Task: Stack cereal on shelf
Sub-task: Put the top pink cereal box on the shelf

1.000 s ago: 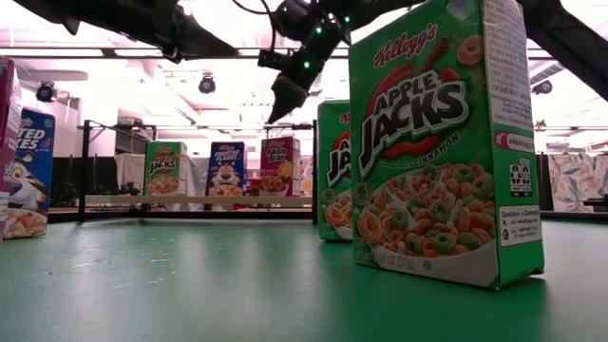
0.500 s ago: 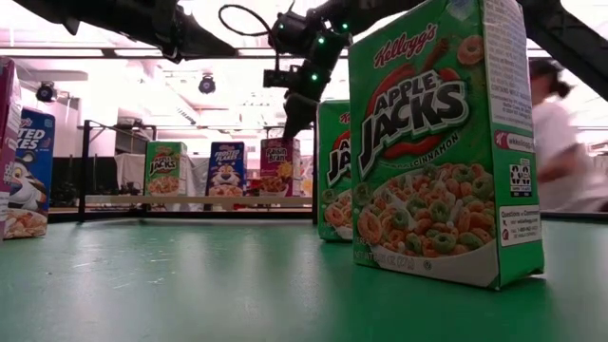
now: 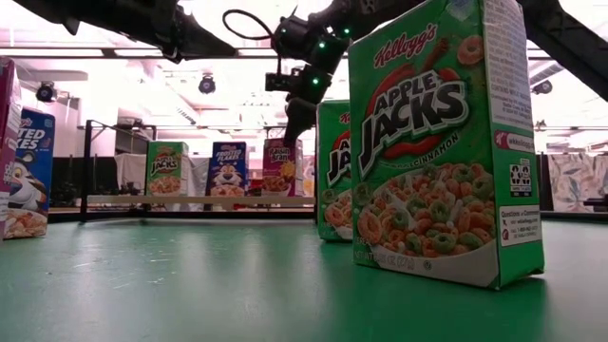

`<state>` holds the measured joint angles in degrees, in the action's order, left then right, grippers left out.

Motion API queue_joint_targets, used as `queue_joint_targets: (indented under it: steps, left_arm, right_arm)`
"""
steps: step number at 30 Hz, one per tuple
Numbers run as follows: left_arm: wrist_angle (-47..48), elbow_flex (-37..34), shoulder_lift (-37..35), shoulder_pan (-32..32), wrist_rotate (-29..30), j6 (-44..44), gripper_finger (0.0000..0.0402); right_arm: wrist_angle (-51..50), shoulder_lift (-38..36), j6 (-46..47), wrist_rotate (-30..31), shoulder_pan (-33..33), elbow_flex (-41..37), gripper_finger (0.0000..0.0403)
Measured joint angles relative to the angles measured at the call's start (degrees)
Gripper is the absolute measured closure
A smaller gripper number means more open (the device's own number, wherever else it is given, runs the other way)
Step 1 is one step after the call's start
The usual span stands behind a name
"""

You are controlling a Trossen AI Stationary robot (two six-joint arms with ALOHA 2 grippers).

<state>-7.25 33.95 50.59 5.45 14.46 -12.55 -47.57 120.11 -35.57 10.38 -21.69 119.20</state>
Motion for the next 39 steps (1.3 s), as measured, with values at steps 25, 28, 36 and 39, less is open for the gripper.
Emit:
queue_joint_targets:
  steps: [25,28,36,39]
  left_arm:
    - [0.0,0.0,0.0,0.0,0.0,0.0,0.04]
    - [0.0,0.0,0.0,0.0,0.0,-0.1,0.04]
    - [0.0,0.0,0.0,0.0,0.0,-0.2,0.04]
    - [-0.2,0.0,0.0,0.0,0.0,-0.2,0.04]
  right_arm:
    - [1.4,-0.5,4.5,3.8,1.1,2.6,0.039]
    - [1.2,-0.7,5.0,3.7,1.4,3.0,0.039]
    - [-2.8,-0.7,7.9,3.4,1.5,6.6,0.0392]
    - [-5.1,-0.7,11.1,3.2,0.6,9.5,0.0394]
